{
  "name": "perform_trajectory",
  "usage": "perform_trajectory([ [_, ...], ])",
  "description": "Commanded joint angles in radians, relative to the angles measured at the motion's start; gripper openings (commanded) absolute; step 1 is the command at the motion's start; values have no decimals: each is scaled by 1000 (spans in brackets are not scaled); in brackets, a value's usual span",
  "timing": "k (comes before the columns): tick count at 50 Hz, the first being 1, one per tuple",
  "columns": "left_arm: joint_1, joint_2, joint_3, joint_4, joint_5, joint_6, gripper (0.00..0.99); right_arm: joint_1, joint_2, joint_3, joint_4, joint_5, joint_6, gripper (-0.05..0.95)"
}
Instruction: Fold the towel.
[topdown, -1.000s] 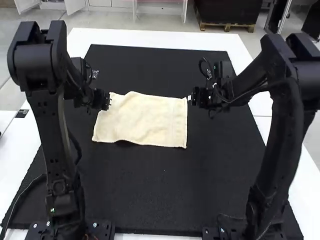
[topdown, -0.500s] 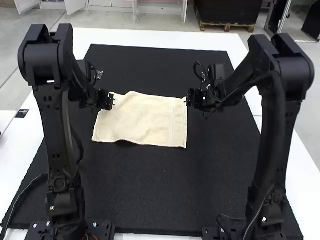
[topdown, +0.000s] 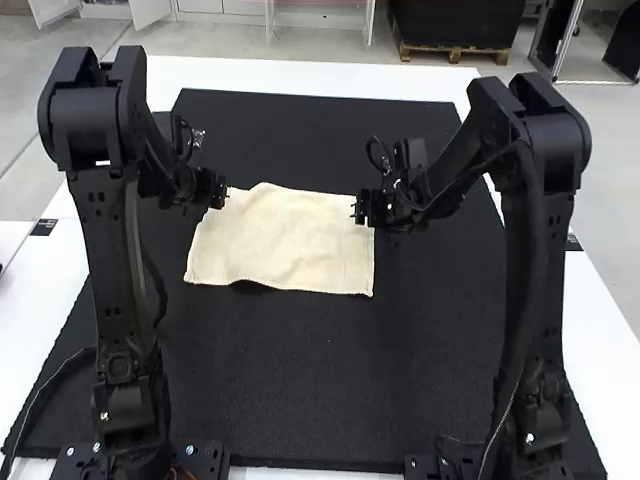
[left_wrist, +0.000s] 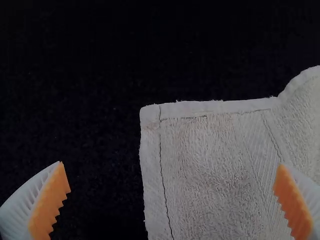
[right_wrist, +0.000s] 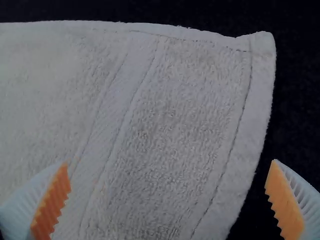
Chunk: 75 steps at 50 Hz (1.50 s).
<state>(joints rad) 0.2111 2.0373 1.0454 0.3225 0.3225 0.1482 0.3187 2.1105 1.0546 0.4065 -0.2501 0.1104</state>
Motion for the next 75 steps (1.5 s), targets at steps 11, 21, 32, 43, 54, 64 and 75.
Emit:
perform_trajectory([
  [11,8,58,28,7,15,-16,905,5,49,53,12,-11,11,902],
  [21,8,81,31,7,15,-16,903,5,77,65,14,-11,12,902],
  [32,7,104,36,9,15,-10,608,13,100,71,12,-14,8,525],
  [43,2,133,28,18,18,16,28,14,128,84,11,-94,-2,-20],
  [54,8,124,21,27,44,16,28,-4,109,79,11,-123,-23,-20],
  [64,25,86,31,20,76,7,28,-38,26,76,11,-124,-23,-20],
  [75,43,32,31,6,116,-12,28,-50,-58,48,9,-124,-28,-20],
])
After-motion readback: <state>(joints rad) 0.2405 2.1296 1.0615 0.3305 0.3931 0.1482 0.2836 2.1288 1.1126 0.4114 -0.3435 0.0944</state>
